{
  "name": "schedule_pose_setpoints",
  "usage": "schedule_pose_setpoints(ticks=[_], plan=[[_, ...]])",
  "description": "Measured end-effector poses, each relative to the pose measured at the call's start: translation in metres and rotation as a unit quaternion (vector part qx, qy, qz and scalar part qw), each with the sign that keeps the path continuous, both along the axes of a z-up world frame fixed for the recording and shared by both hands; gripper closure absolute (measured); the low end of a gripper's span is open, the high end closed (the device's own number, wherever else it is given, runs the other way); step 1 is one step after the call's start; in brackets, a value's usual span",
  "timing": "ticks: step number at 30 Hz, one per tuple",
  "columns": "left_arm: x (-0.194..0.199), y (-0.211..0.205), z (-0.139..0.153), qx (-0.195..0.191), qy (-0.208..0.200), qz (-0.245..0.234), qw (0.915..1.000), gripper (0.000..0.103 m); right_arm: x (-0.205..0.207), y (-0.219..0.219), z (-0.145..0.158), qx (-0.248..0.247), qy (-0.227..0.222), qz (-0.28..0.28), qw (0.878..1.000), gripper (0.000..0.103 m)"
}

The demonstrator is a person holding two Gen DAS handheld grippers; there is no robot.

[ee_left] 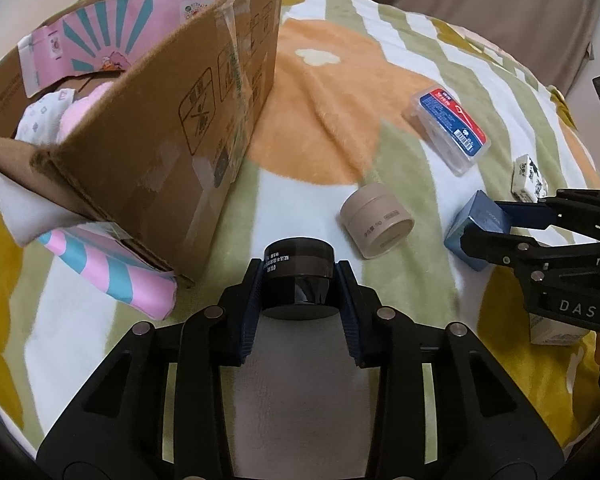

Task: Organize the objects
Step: 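Grasp the black jar with the left tool while the right grasps the blue cube box, then carry the black jar and blue cube box into the box and release both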

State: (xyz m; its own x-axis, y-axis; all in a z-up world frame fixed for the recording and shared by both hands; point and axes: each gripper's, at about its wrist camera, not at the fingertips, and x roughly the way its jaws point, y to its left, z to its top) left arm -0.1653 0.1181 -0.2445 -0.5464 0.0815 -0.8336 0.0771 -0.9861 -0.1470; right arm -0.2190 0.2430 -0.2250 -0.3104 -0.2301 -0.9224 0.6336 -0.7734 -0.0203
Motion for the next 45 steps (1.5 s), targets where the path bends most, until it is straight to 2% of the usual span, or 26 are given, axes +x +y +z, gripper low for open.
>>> schedule_pose_setpoints(ticks=[8,18,21,27,34,38,45], plan=[[0.007,0.0,0.014,0.01,0.013,-0.012,0.9998,0.071,0.004,-0.001,0.009,0.001,0.005,-0.019,1.0,0.064],[0.021,0.006,0.045,0.005,0.035,-0.039,0.9986,0.071,0.019,0.004,0.042,-0.016,0.023,-0.029,0.999,0.064],[0.024,0.004,0.061,0.005,0.045,-0.049,0.9978,0.071,0.022,0.005,0.052,-0.022,0.026,-0.035,0.999,0.064],[0.032,-0.005,0.112,0.008,0.084,-0.071,0.9938,0.071,0.03,0.002,0.078,-0.025,0.035,-0.053,0.998,0.064],[0.029,-0.031,0.165,0.018,0.111,-0.073,0.991,0.071,0.042,-0.011,0.113,-0.032,0.052,-0.054,0.997,0.064],[0.028,-0.052,0.189,0.007,0.122,-0.071,0.99,0.071,0.045,-0.025,0.134,-0.039,0.06,-0.054,0.996,0.064],[0.015,-0.104,0.209,-0.006,0.122,-0.049,0.9912,0.071,0.041,-0.061,0.167,-0.041,0.075,-0.06,0.995,0.064]])
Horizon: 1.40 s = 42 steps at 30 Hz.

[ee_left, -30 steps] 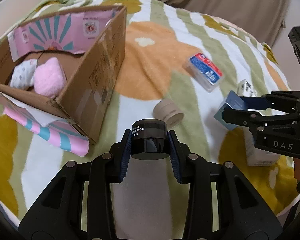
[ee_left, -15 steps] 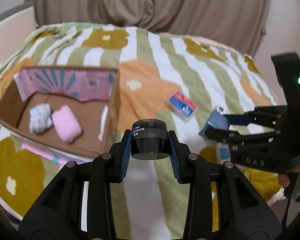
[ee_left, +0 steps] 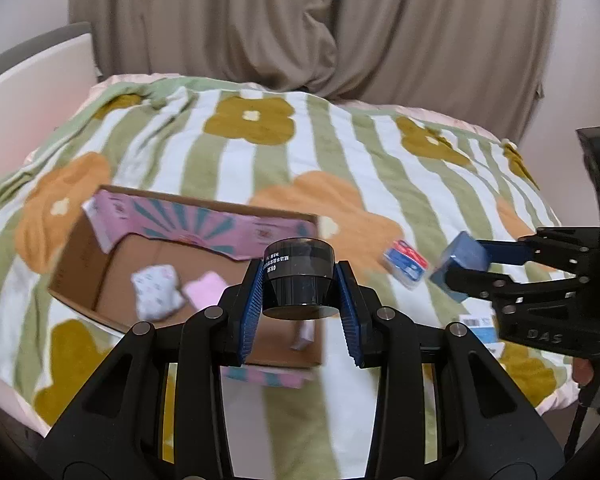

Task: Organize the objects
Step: 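Carry the black jar and blue cube box into the box and release both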

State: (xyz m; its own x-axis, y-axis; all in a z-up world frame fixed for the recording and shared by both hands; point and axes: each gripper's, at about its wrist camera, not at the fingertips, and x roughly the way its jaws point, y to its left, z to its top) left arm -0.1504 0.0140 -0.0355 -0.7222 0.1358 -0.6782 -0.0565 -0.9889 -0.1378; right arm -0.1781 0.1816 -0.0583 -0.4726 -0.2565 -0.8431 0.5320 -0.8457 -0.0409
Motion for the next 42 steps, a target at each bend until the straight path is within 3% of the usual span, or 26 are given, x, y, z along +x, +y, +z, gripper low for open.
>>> schedule_pose_setpoints(ticks=[12,28,36,42], plan=[[-0.02,-0.104,-0.006,-0.016,-0.021,0.036,0.999,0.071,-0.006,-0.091,0.018,-0.025,0.0,0.033,0.999,0.064],[-0.049,-0.228,-0.053,0.0,-0.059,0.087,0.9945,0.071,-0.024,-0.208,-0.028,-0.011,-0.048,0.079,0.996,0.064],[-0.066,-0.24,-0.077,0.013,-0.07,0.077,0.9945,0.071,-0.037,-0.24,-0.063,0.005,-0.074,0.089,0.993,0.064],[-0.077,-0.236,-0.087,0.011,-0.08,0.068,0.9945,0.071,-0.044,-0.243,-0.068,0.005,-0.076,0.091,0.993,0.064]])
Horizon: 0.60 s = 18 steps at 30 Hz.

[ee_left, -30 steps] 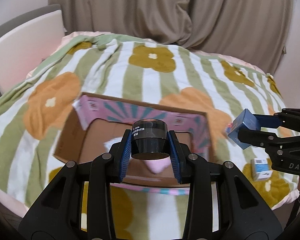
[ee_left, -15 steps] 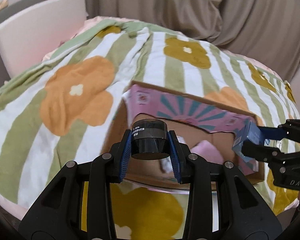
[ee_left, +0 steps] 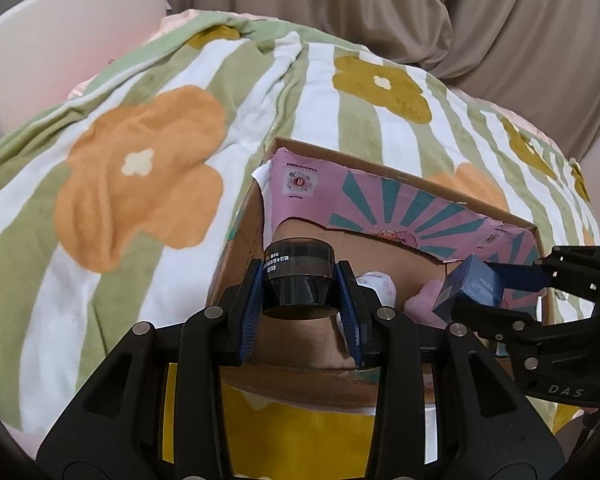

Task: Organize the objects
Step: 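Carry the black jar and blue cube box into the box and release both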

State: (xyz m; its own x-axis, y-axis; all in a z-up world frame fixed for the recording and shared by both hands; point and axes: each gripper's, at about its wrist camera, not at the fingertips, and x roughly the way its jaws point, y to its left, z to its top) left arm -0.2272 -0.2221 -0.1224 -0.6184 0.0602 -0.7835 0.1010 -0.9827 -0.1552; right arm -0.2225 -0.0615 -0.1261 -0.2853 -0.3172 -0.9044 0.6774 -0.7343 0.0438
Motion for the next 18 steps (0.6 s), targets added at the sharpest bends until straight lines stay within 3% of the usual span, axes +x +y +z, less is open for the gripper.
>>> schedule_pose_setpoints(ticks=[10,14,15,16,17,18], plan=[[-0.01,0.009,-0.009,-0.005,-0.015,-0.014,0.9998,0.071,-0.006,0.0,-0.011,-0.008,-0.02,0.006,1.0,0.064],[-0.011,0.008,-0.003,0.014,-0.003,-0.011,0.9998,0.068,-0.007,-0.001,-0.016,-0.017,-0.037,0.018,0.999,0.062],[-0.011,0.008,-0.002,0.013,-0.004,-0.009,0.9999,0.063,-0.007,-0.001,-0.017,-0.018,-0.044,0.019,0.999,0.06],[-0.013,0.009,-0.001,0.008,-0.008,-0.007,0.9999,0.058,-0.006,0.0,-0.018,-0.017,-0.042,0.019,0.999,0.05],[-0.014,0.011,0.0,-0.001,-0.013,-0.005,0.9999,0.037,-0.005,0.001,-0.017,-0.013,-0.033,0.019,0.999,0.037],[-0.015,0.011,0.001,-0.007,-0.013,-0.004,0.9999,0.011,-0.003,0.001,-0.017,-0.01,-0.026,0.02,0.999,0.03]])
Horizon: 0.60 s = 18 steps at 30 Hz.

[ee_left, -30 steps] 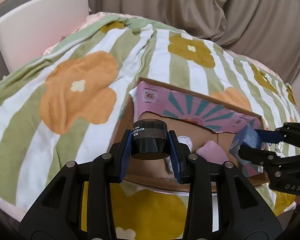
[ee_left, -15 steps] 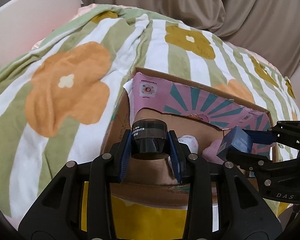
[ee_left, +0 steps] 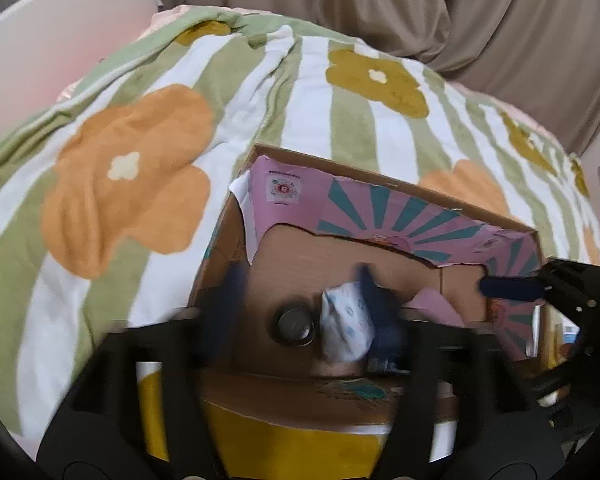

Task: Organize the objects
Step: 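Carry the black jar and blue cube box into the box and release both, then withdraw both tools from the box toward the remaining items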

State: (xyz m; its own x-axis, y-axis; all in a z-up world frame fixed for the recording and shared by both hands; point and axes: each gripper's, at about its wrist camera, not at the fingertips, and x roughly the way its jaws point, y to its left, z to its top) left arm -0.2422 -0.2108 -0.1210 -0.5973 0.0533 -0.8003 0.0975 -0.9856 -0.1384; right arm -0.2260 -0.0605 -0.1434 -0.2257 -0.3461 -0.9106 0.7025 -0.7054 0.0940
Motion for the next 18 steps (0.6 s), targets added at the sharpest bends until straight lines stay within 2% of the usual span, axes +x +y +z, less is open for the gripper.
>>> schedule_pose_setpoints(ticks=[1,2,4,14,18], plan=[[0.001,0.001,0.003,-0.012,0.009,0.005,0.9999,0.003,0.002,0.002,0.0,0.001,0.006,0.001,1.0,0.025],[0.005,0.002,0.007,-0.022,0.024,0.01,0.9994,0.0,0.003,0.004,0.001,0.002,0.011,0.001,1.0,0.025],[0.007,0.003,0.012,-0.026,0.034,0.006,0.9991,0.0,0.006,0.011,0.001,0.001,0.016,0.0,1.0,0.025],[0.017,0.016,0.018,-0.032,0.017,-0.001,0.9994,0.0,0.016,0.027,0.007,-0.007,0.021,-0.022,1.0,0.025],[0.027,0.019,0.022,-0.021,0.011,0.003,0.9997,0.0,0.023,0.029,0.013,-0.017,0.02,-0.031,0.999,0.025]])
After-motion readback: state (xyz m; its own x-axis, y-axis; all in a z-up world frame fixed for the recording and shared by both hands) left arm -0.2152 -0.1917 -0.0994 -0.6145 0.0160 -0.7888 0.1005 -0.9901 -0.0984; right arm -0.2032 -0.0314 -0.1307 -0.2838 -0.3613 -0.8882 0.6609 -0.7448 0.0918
